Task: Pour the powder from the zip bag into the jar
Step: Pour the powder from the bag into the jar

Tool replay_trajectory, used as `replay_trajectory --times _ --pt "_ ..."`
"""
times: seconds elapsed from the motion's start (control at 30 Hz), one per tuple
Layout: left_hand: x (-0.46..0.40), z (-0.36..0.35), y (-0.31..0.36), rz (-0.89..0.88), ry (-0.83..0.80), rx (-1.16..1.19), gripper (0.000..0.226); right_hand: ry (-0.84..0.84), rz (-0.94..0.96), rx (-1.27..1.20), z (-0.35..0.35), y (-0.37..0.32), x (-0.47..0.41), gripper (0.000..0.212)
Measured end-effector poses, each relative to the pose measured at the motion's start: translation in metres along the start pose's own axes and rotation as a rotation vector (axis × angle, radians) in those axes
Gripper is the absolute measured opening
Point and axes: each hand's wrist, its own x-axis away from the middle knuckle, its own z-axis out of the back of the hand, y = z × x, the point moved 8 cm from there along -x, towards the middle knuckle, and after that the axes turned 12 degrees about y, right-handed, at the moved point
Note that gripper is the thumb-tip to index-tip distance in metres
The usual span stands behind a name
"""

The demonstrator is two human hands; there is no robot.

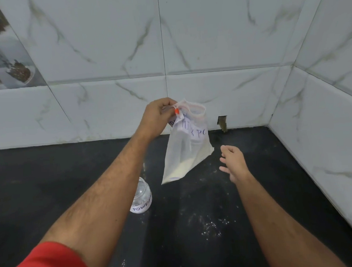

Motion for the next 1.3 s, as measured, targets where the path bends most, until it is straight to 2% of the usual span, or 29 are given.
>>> replay_trajectory --times 0.07,0.17,0.23,0.33,0.4,0.47,0.6,0.7,0.77,0.83,0.93,1.03,1.2,1.3 --pt "0.0 0.004 -0.002 0.017 0.034 0.067 0.016 -0.096 -0.148 -0.146 -0.015 0.011 0.006 0.049" --pt "0.002 0.011 -0.01 0.043 0.069 0.171 0.017 -0.199 -0.285 -0.388 -0.034 0.013 0.016 0.043" --pt "0.005 0.016 -0.016 0.073 0.1 0.236 0.022 -0.251 -0.307 -0.496 -0.042 0.007 0.017 0.041" --pt "0.007 0.026 -0.031 0.13 0.162 0.286 0.03 -0.363 -0.217 -0.528 -0.044 -0.012 0.017 0.048" --pt "0.009 0.033 -0.043 0.211 0.213 0.365 0.026 -0.448 -0.104 -0.434 -0.041 -0.026 0.02 0.035" --pt "0.012 0.034 -0.053 0.3 0.231 0.462 0.013 -0.498 0.059 -0.233 -0.038 -0.039 0.024 0.021" --pt "0.015 0.029 -0.059 0.414 0.252 0.67 0.025 -0.504 0.301 0.108 -0.04 -0.055 0.031 0.005" --pt "0.015 0.028 -0.059 0.448 0.251 0.723 0.029 -0.433 0.449 0.243 -0.043 -0.065 0.033 0.014" --pt "0.014 0.033 -0.062 0.41 0.28 0.662 0.032 -0.332 0.442 0.183 -0.036 -0.072 0.027 0.023" --pt "0.016 0.039 -0.065 0.369 0.285 0.569 0.024 -0.26 0.359 0.03 -0.025 -0.079 0.018 0.025" --pt "0.022 0.047 -0.074 0.347 0.283 0.439 0.024 -0.269 0.271 -0.105 -0.016 -0.096 0.013 0.01" --pt "0.027 0.051 -0.086 0.318 0.251 0.338 0.035 -0.26 0.348 -0.053 -0.013 -0.118 0.013 0.01" --pt "0.032 0.052 -0.092 0.294 0.225 0.297 0.013 -0.211 0.528 0.035 -0.012 -0.147 0.016 0.015" --pt "0.033 0.048 -0.093 0.303 0.21 0.321 0.012 -0.213 0.576 0.054 -0.013 -0.154 0.019 0.02"
